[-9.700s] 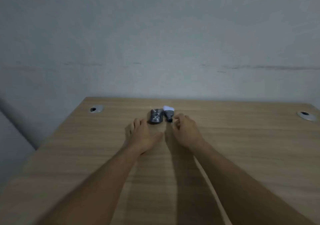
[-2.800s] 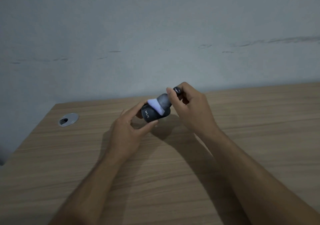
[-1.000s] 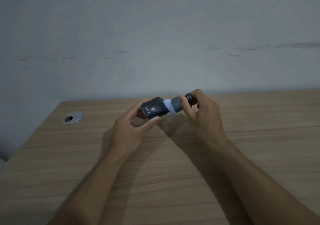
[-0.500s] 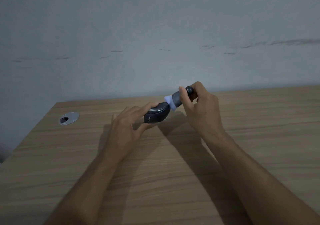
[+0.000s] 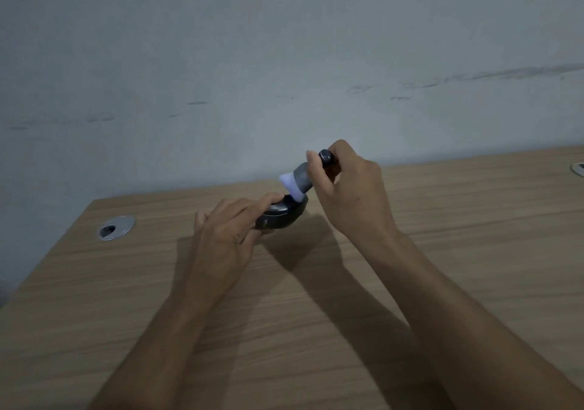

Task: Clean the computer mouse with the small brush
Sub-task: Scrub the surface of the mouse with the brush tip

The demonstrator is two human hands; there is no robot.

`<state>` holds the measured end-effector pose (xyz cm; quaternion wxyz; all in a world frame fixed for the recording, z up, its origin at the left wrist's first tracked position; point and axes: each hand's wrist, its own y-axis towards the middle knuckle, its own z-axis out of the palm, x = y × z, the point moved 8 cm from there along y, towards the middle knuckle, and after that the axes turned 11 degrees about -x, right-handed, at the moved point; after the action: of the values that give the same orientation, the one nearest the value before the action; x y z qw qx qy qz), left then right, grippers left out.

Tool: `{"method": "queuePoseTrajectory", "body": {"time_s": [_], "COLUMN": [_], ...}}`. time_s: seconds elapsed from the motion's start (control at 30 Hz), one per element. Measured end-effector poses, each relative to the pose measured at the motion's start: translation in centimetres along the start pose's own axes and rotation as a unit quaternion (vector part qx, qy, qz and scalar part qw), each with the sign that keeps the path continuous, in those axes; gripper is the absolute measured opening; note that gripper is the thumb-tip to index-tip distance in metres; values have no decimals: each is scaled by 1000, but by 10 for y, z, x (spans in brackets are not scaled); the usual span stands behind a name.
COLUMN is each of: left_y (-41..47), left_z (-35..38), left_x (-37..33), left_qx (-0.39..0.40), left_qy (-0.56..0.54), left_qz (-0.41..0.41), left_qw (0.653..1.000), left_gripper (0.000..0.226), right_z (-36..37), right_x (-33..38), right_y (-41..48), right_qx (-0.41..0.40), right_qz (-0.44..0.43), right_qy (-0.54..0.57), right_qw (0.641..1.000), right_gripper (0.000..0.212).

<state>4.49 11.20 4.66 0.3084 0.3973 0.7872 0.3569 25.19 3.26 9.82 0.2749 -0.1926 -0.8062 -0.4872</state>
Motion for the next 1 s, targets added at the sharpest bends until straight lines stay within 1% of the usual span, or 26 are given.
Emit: {"method": "queuePoseTrajectory", "body": {"time_s": [0.07, 0.13, 0.2, 0.3, 0.37, 0.43, 0.47, 0.5, 0.57, 0.63, 0.73, 0.83, 0.87, 0.93, 1.0], "left_y": [-1, -2, -3, -4, -3, -3, -3, -3, -4, -7, -10, -9, -9, -7, -6], "left_z": [3, 2, 0, -1, 2, 5, 5, 5, 6, 6, 7, 8, 8, 7, 7], "left_x": [2, 3, 5, 4, 7, 7, 7, 7, 11, 9, 2, 3, 4, 7, 6], "left_qx": [-11, -15, 0, 30, 46, 46, 40, 33, 24, 36, 59, 54, 50, 51, 52], "left_qy": [-5, -18, -26, -33, -44, -49, -56, -75, -133, -169, -187, -219, -227, -233, -238], "left_qz": [-5, -17, -33, -49, -69, -82, -89, -109, -175, -217, -220, -251, -263, -280, -289], "left_qw": [1000, 1000, 999, 998, 996, 994, 994, 991, 975, 961, 956, 941, 936, 930, 926], "left_gripper": [62, 57, 57, 64, 66, 67, 67, 68, 69, 70, 72, 70, 69, 69, 68], "right_z": [5, 13, 14, 7, -1, -3, -1, 3, 12, 16, 14, 6, 4, 6, 14], "right_x": [7, 9, 6, -3, -3, 1, 3, 5, 5, -5, -23, -31, -32, -28, -16], "right_y": [-2, -3, -1, 4, 7, 7, 6, 4, -1, -4, -4, -1, -1, -1, -3], "right_qx": [24, 49, 48, 35, 20, 21, 37, 59, 84, 67, 27, 9, 8, 19, 58], "right_qz": [28, 35, 17, -18, -34, -21, -5, 7, 21, 34, 48, 42, 48, 66, 71], "right_qy": [39, 45, 19, -56, -68, -9, 29, 56, 67, 48, -1, -51, -42, 19, 85], "right_qw": [999, 997, 999, 998, 997, 1000, 999, 997, 994, 996, 998, 998, 998, 997, 992], "right_gripper": [38, 40, 37, 34, 35, 37, 38, 39, 41, 42, 38, 36, 37, 40, 44]}}
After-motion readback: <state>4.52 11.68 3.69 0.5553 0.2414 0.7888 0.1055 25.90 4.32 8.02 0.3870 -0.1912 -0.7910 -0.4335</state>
